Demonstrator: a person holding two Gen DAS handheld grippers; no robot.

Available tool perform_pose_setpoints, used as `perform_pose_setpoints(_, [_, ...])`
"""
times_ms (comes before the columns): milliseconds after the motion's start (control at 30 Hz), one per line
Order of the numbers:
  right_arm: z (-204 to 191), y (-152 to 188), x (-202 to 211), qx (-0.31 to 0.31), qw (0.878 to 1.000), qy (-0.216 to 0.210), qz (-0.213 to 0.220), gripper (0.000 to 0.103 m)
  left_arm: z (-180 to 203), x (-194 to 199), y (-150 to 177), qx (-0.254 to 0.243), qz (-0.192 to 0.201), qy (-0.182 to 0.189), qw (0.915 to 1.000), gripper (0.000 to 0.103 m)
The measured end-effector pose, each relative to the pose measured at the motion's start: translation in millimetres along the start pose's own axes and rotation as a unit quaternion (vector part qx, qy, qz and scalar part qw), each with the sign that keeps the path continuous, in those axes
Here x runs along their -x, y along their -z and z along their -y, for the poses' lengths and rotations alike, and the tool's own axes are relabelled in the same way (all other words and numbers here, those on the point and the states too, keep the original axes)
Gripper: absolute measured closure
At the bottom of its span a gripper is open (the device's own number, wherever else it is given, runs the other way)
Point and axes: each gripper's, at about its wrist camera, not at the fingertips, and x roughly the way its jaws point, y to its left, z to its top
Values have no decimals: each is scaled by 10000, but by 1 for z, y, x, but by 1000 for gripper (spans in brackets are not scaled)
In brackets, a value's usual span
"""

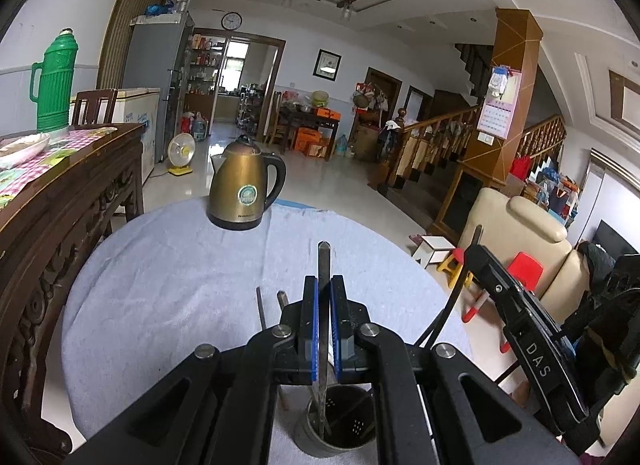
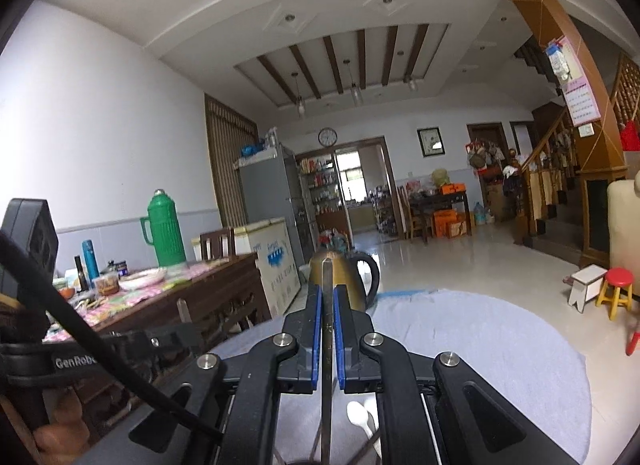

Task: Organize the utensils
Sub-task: 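Lower both chopsticks into the dark holder and open both tools, then move both open tools back toward the remaining chopsticks and spoons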

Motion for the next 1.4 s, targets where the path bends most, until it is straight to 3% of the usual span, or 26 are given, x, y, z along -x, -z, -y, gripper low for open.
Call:
perform_pose_setpoints(467, [23,30,12,-151,9955,-175,-923,92,-4,-2,21,-67,-500,155,9986,96])
perform_pose_setpoints(500, [23,30,12,-169,9952,-168,-947,87,-5,-1,22,-61,-506,182,9985,94])
perform_pose_setpoints(567, [28,29,16,-263,9947,-136,-982,58,-6,3,21,-50,-434,237,9988,78])
perform_pose_setpoints(600, [33,28,21,-348,9953,-99,-903,53,-8,8,20,-66,-329,200,9992,72])
perform_pose_setpoints(667, [41,25,32,-462,9964,-17,-714,52,-10,15,19,-119,-109,90,9998,54])
perform_pose_setpoints(833, [73,14,47,-738,9953,449,-440,52,-31,26,18,34,171,-56,9998,49])
perform_pose_setpoints(1067, [143,33,36,-1750,9741,981,-1039,52,-73,15,30,560,-127,-521,9970,47])
perform_pose_setpoints(1400, [188,90,2,-2327,9366,1109,-2372,52,-105,-36,67,908,-1322,-1107,9808,47])
